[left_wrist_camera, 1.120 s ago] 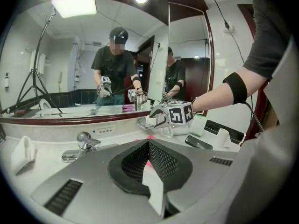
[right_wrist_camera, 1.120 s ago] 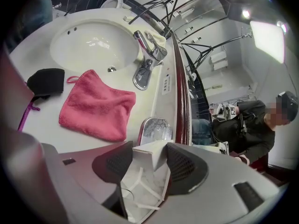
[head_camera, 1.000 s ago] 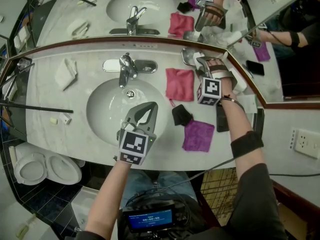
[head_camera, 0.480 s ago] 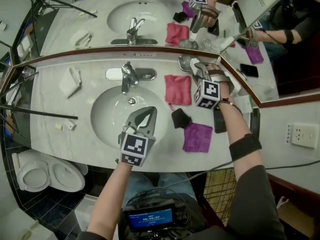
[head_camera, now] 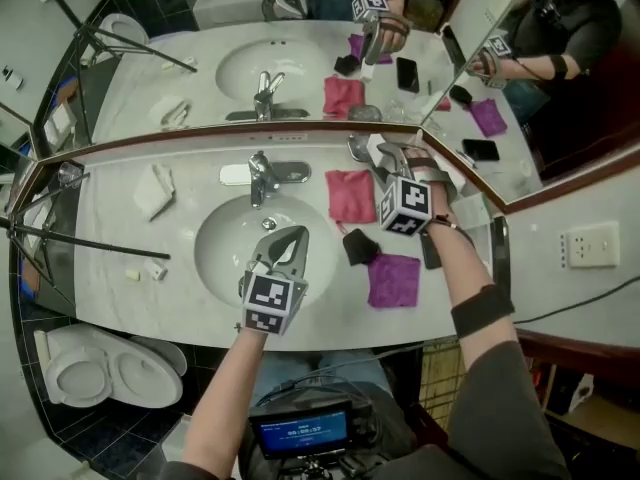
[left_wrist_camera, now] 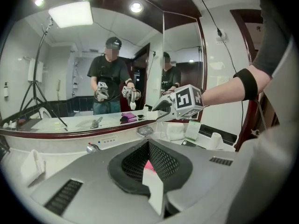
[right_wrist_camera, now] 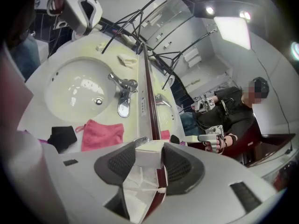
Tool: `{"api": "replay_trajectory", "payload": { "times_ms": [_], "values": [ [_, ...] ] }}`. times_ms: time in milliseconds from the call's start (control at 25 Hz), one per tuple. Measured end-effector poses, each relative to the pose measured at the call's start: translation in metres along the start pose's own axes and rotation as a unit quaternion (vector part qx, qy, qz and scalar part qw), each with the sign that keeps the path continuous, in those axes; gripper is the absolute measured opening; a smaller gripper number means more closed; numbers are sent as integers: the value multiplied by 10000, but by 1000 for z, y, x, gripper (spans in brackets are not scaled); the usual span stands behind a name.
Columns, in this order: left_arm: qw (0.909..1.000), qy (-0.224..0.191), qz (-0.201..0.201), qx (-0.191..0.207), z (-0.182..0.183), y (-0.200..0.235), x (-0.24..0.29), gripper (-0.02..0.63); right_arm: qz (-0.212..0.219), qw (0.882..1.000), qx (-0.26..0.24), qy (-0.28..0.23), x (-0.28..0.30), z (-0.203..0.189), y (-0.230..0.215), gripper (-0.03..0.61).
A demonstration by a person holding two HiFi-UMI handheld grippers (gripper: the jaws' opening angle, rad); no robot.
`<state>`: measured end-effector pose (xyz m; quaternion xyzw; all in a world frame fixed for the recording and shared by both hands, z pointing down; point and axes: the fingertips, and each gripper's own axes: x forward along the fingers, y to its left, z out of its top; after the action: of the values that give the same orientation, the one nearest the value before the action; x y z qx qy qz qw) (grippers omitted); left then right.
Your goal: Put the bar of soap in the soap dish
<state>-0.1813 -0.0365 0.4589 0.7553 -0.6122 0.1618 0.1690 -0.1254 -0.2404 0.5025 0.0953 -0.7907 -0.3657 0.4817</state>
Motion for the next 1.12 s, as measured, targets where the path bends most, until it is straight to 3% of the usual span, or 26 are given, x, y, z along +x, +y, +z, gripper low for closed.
{"api": "replay_trajectory", "payload": {
  "times_ms": [200, 360, 480, 680, 800, 1120],
  "values": [
    [9999, -11, -85, 61, 3, 4, -12, 0, -261, 9939, 1036, -291, -40, 16, 5, 202],
    [9998, -79, -149, 119, 6, 9, -19, 0, -361, 9693, 2348, -630, -73, 19, 21, 202],
    [9995, -132, -182, 203, 8, 10, -21, 0, -417, 9399, 3267, -899, -96, 20, 33, 201],
    [9988, -158, -300, 351, 7, 5, -24, 0, -663, 8615, 4863, -1298, -129, 6, 52, 201],
    [9981, -126, -412, 438, 5, 2, -26, 0, -816, 8429, 5154, -1310, -136, 2, 68, 200],
    [9947, 5, -709, 751, 7, -11, -14, 0, -1034, 8125, 5625, -1132, -141, -20, 88, 199]
  ]
}}
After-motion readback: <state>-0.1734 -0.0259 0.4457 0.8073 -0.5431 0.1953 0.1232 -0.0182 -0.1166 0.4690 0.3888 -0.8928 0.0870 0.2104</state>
